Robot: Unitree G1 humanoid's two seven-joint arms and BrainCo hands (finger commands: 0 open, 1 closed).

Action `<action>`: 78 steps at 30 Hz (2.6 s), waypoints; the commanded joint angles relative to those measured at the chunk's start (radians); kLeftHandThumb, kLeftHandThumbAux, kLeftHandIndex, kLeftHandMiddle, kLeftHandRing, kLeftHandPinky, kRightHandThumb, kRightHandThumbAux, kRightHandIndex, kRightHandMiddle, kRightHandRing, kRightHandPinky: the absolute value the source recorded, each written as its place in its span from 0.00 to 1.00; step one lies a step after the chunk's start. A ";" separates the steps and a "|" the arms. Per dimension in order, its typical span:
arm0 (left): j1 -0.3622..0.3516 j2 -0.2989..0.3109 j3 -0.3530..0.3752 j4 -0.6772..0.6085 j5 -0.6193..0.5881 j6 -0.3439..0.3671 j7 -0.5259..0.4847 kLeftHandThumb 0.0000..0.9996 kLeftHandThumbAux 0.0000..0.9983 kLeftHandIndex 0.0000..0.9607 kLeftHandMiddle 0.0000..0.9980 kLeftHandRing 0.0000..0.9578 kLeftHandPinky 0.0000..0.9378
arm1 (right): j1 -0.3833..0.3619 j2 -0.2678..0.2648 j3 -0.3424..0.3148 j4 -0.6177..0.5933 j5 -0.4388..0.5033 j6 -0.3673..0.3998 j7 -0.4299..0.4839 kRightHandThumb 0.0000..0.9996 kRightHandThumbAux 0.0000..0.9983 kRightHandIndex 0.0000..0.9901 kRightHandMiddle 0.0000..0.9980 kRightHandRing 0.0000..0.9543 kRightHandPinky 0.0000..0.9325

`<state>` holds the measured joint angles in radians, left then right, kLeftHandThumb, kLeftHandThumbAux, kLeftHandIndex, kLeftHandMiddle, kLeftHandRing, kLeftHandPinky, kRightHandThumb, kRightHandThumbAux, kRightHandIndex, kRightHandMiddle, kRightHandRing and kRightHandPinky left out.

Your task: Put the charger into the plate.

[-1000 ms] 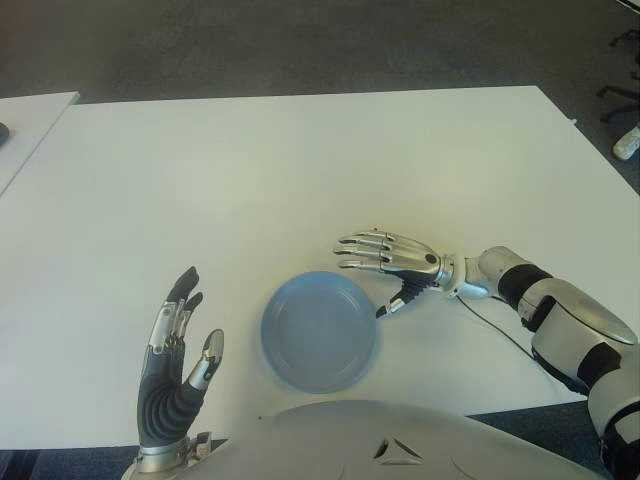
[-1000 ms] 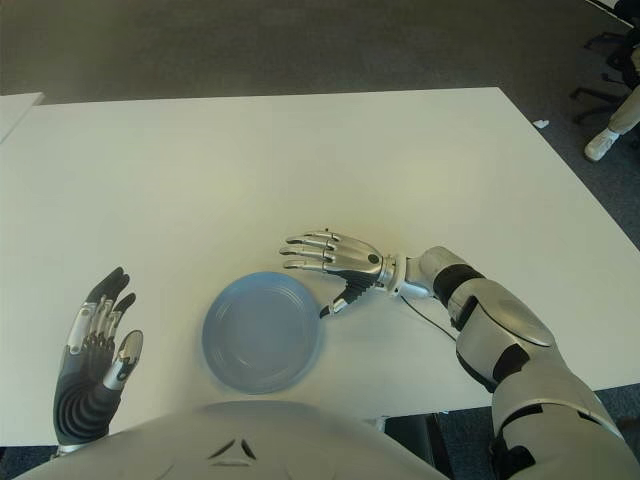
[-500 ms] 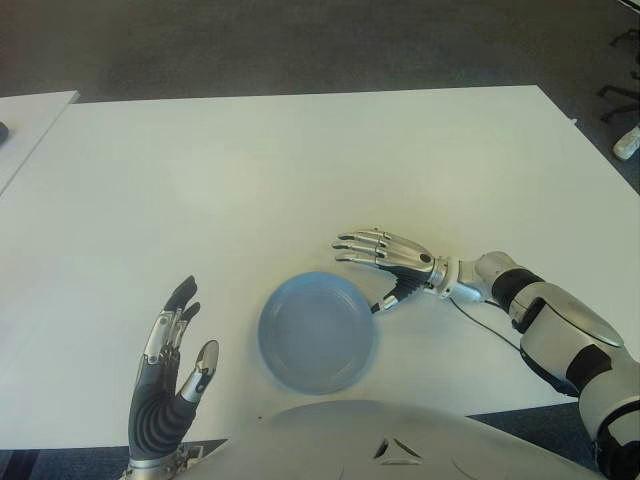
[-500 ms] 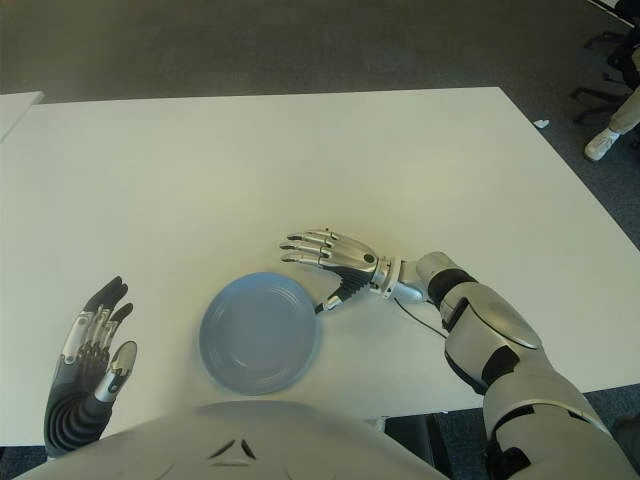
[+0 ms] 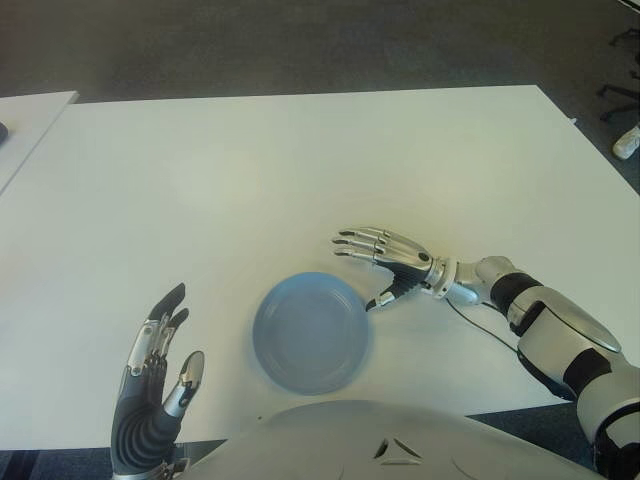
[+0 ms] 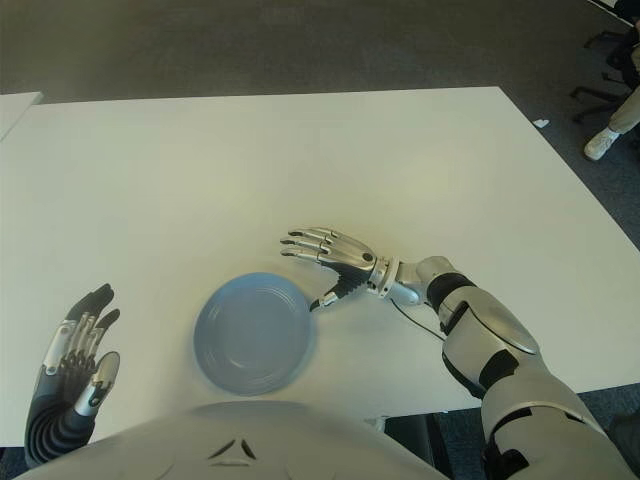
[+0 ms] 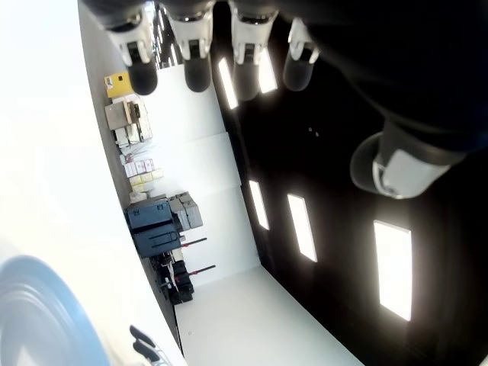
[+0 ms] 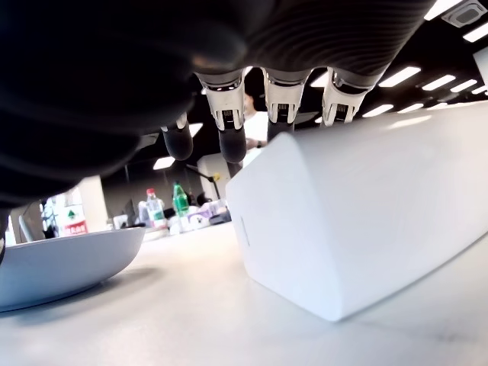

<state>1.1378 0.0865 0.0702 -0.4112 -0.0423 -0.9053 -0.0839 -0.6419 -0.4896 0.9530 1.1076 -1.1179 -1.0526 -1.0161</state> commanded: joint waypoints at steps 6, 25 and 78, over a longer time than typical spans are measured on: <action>0.087 0.054 0.029 -0.021 -0.059 -0.024 -0.061 0.20 0.41 0.05 0.10 0.07 0.07 | 0.020 -0.015 -0.033 0.028 0.039 -0.025 0.111 0.23 0.31 0.00 0.00 0.00 0.04; 0.133 0.039 0.166 -0.068 -0.051 0.029 -0.143 0.26 0.29 0.03 0.05 0.01 0.02 | 0.048 0.017 -0.094 0.116 0.097 0.077 0.187 0.18 0.33 0.00 0.00 0.01 0.07; 0.057 0.010 0.197 0.002 -0.100 -0.086 -0.127 0.18 0.36 0.05 0.09 0.06 0.04 | 0.099 -0.021 -0.065 0.082 0.056 0.107 0.105 0.18 0.39 0.00 0.00 0.04 0.13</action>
<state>1.1732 0.1076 0.2662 -0.4007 -0.1398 -1.0070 -0.2109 -0.5999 -0.5031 0.8592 1.1544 -1.0252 -0.9743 -0.9270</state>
